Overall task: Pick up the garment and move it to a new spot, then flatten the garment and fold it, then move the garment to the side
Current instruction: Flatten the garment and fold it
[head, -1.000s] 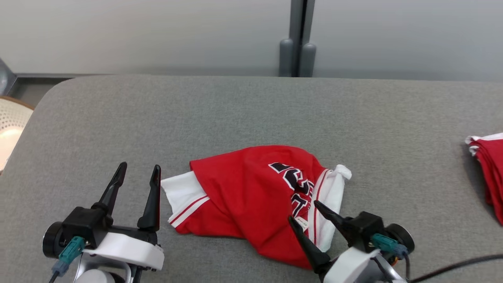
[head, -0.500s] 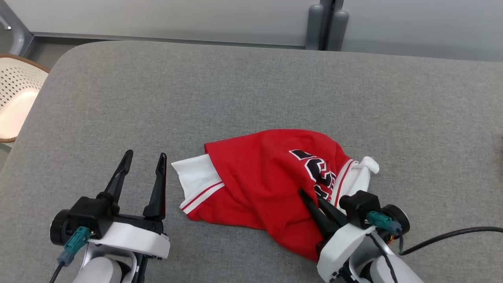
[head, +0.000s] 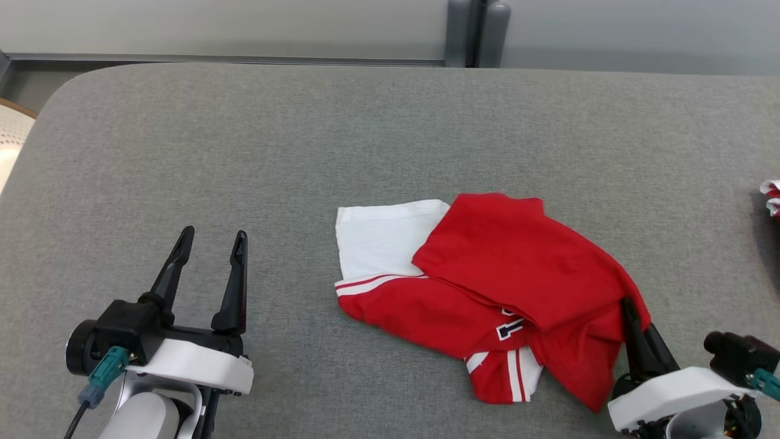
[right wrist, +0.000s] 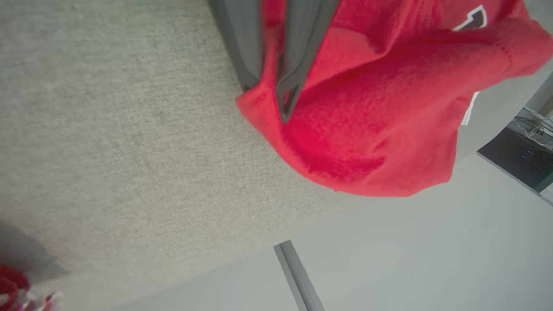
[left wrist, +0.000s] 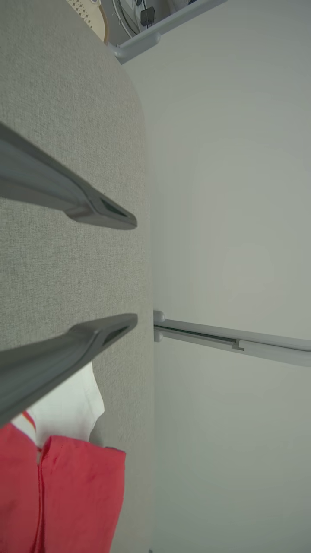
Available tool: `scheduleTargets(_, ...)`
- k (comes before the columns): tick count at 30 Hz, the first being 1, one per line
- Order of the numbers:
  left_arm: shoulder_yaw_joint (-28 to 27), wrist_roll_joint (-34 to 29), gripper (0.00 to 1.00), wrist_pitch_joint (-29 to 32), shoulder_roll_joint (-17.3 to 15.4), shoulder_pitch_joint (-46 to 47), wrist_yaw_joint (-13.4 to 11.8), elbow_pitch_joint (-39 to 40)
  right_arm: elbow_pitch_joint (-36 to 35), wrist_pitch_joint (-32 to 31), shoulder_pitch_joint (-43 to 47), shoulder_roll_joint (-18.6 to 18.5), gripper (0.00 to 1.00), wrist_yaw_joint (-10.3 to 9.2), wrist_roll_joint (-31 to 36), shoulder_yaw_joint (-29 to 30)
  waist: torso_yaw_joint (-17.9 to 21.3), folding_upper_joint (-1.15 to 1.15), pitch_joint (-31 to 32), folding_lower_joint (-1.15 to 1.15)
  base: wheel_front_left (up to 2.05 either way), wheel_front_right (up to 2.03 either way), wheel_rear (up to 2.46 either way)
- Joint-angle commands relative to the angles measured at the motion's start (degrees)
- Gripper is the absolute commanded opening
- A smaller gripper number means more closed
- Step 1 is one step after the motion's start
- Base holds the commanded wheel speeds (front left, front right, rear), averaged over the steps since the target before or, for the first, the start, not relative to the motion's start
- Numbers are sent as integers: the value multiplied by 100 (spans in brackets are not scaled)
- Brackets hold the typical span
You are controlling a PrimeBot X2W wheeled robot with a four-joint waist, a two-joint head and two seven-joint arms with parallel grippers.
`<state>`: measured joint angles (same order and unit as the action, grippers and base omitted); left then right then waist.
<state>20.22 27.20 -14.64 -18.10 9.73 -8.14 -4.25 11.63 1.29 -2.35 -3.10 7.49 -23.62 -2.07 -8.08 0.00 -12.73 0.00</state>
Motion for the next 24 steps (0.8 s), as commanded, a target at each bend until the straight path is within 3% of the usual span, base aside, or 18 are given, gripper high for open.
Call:
scheduleTargets(1,-31,-22,100,-8,-45,70,5,-11,38,29,34,11,0,0,-173,36,49,0,-19,0,0,0,0)
scheduleTargets(2,-36,-19,100,-9,-54,65,6,-15,114,1,79,9,23,0,-203,49,79,0,-24,0,0,0,0)
scheduleTargets(3,-36,-15,100,-10,-58,61,6,-20,172,20,89,11,86,0,-312,43,104,0,-29,0,0,0,0)
scheduleTargets(4,-43,-11,100,-11,-63,58,1,-25,212,62,82,8,100,-1,-498,32,127,0,-34,0,0,0,0)
scheduleTargets(8,-51,-1,100,-14,-95,76,-3,-43,324,215,-17,10,100,0,-439,-4,198,0,-39,0,0,0,0)
scheduleTargets(13,-53,14,100,-8,-110,-66,-75,-101,-256,441,187,-133,100,0,1046,121,277,0,129,0,0,0,0)
scheduleTargets(17,-119,65,100,-16,-146,-239,-150,-102,-983,292,361,-184,100,0,1628,132,366,0,311,0,0,0,0)
scheduleTargets(24,-108,125,100,11,-197,-595,-203,-91,-1876,-169,614,-232,100,-1,1804,-172,482,0,653,0,0,0,0)
